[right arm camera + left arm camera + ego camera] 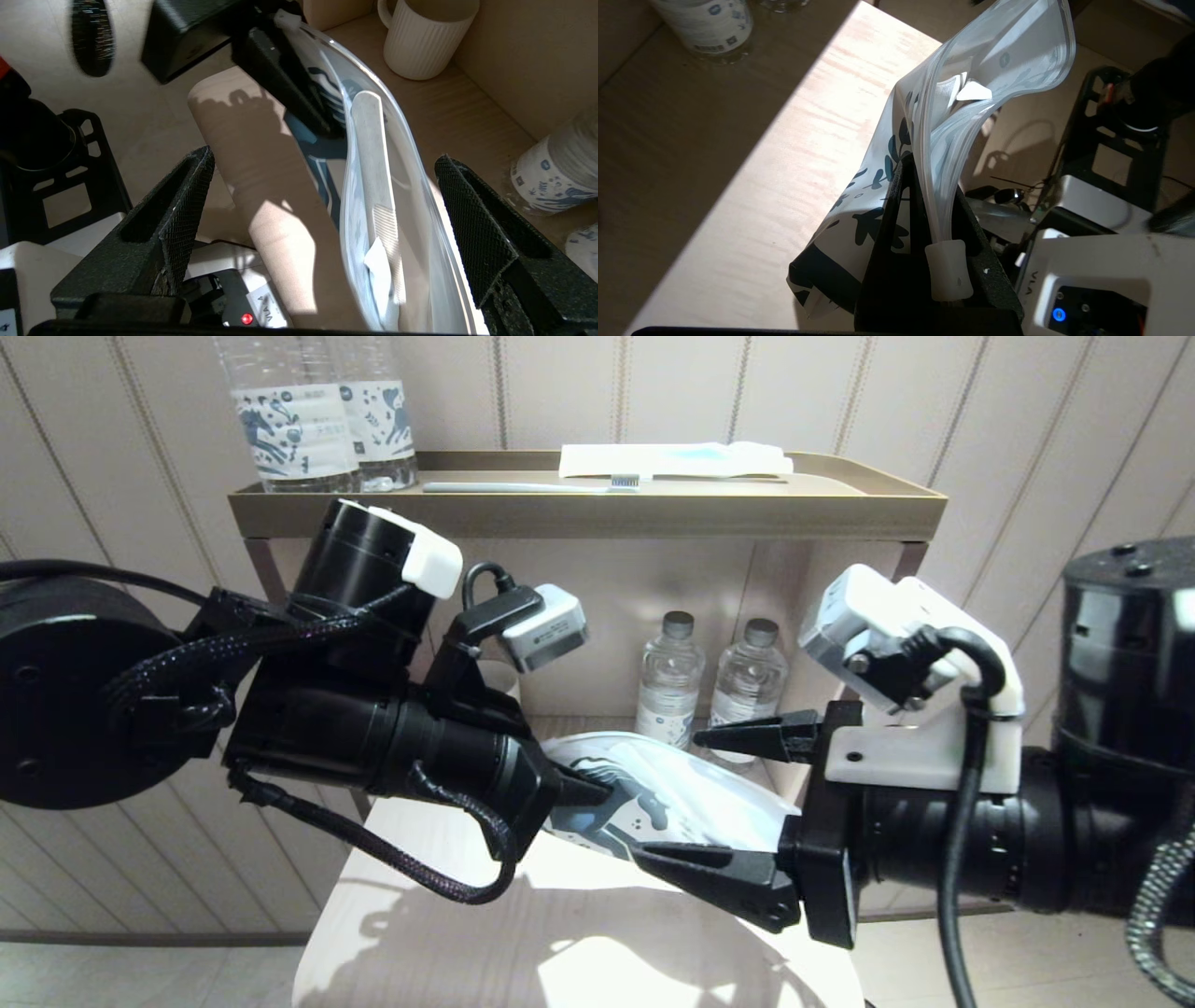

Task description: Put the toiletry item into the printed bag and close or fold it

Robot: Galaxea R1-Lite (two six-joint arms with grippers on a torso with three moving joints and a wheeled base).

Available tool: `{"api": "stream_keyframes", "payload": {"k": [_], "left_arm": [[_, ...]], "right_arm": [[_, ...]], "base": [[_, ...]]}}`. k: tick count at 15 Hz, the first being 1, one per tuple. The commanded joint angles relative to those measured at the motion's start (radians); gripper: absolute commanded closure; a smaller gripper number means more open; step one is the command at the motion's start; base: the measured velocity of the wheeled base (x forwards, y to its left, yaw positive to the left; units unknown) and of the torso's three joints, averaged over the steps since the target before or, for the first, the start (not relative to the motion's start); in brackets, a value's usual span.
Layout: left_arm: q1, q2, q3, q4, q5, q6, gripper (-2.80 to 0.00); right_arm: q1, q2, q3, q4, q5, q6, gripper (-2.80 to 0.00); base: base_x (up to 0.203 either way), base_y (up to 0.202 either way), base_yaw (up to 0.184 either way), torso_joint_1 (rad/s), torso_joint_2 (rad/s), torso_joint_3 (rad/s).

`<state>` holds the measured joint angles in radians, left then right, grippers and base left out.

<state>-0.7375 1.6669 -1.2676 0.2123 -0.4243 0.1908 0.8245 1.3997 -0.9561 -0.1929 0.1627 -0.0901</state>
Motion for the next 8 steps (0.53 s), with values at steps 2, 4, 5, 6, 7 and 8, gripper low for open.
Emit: {"api": "stream_keyframes", "payload": {"k": [2, 4, 5, 6, 7, 8], "left_arm": [[-0.051, 0.010, -0.038, 0.024, 0.007, -0.022, 0.00], [-0.056, 0.013, -0.035, 0.069, 0.005, -0.025, 0.00], [-0.056, 0.019, -0.030, 0.089, 0.003, -0.025, 0.00], [-0.056, 0.028, -0.020, 0.099, -0.001, -0.027, 0.00], [-0.056, 0.040, -0.004, 0.097, -0.003, -0.027, 0.00], [-0.056, 0.054, 0.003, 0.096, -0.003, -0.027, 0.00]], "right_arm": [[0.007, 0.064, -0.032, -0.005, 0.003, 0.096, -2.80], [0.012, 0.040, -0.053, 0.000, 0.012, 0.132, -2.80], [0.012, 0.030, -0.066, 0.001, 0.012, 0.158, -2.80], [0.012, 0.027, -0.077, 0.001, 0.012, 0.182, -2.80], [0.011, 0.025, -0.081, 0.001, 0.014, 0.188, -2.80], [0.010, 0.021, -0.082, 0.003, 0.019, 0.190, -2.80]], "base": [[0.000, 0.000, 0.000, 0.000, 0.00, 0.000], [0.000, 0.000, 0.000, 0.000, 0.00, 0.000], [0.000, 0.000, 0.000, 0.000, 0.00, 0.000], [0.000, 0.000, 0.000, 0.000, 0.00, 0.000], [0.000, 0.000, 0.000, 0.000, 0.00, 0.000], [0.000, 0.000, 0.000, 0.000, 0.00, 0.000]]}}
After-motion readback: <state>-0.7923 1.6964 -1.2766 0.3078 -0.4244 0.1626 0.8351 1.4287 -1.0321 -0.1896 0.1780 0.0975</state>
